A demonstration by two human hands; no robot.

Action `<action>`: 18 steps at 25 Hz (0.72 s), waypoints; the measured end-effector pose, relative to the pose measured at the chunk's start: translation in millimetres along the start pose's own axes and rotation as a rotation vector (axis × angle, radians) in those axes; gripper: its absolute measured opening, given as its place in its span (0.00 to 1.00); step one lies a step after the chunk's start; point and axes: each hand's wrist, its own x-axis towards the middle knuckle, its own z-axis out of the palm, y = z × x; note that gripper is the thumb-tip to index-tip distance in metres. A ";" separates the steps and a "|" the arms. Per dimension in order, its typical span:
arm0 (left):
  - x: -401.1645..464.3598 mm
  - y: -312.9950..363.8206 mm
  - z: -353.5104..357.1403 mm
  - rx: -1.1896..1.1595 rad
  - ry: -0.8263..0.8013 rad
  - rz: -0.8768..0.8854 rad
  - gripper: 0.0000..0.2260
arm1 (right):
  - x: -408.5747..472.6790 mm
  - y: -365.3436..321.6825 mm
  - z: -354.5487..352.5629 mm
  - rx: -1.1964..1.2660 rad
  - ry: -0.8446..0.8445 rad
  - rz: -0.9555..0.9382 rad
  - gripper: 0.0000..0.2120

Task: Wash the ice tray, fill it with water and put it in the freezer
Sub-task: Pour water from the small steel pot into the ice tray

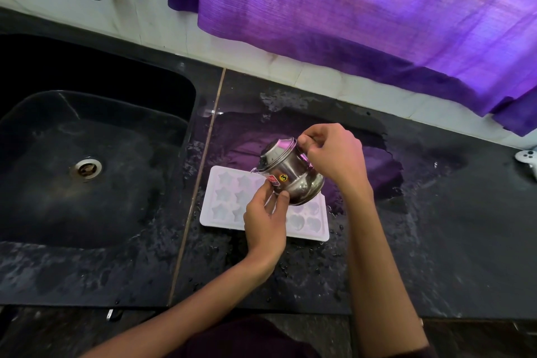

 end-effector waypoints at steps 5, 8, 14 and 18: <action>-0.2 0.3 -0.1 0.005 0.000 0.002 0.13 | -1.2 0.4 0.2 0.013 0.009 0.001 0.06; -0.3 0.6 -0.1 0.007 0.002 0.004 0.13 | -1.8 0.9 0.8 0.016 0.017 -0.007 0.06; -1.2 1.4 -1.3 0.005 0.010 0.020 0.14 | -6.9 5.5 -1.4 0.076 0.040 0.001 0.06; -6.3 0.8 -1.8 0.011 0.015 0.013 0.15 | -16.1 10.8 -3.5 0.110 0.076 0.007 0.06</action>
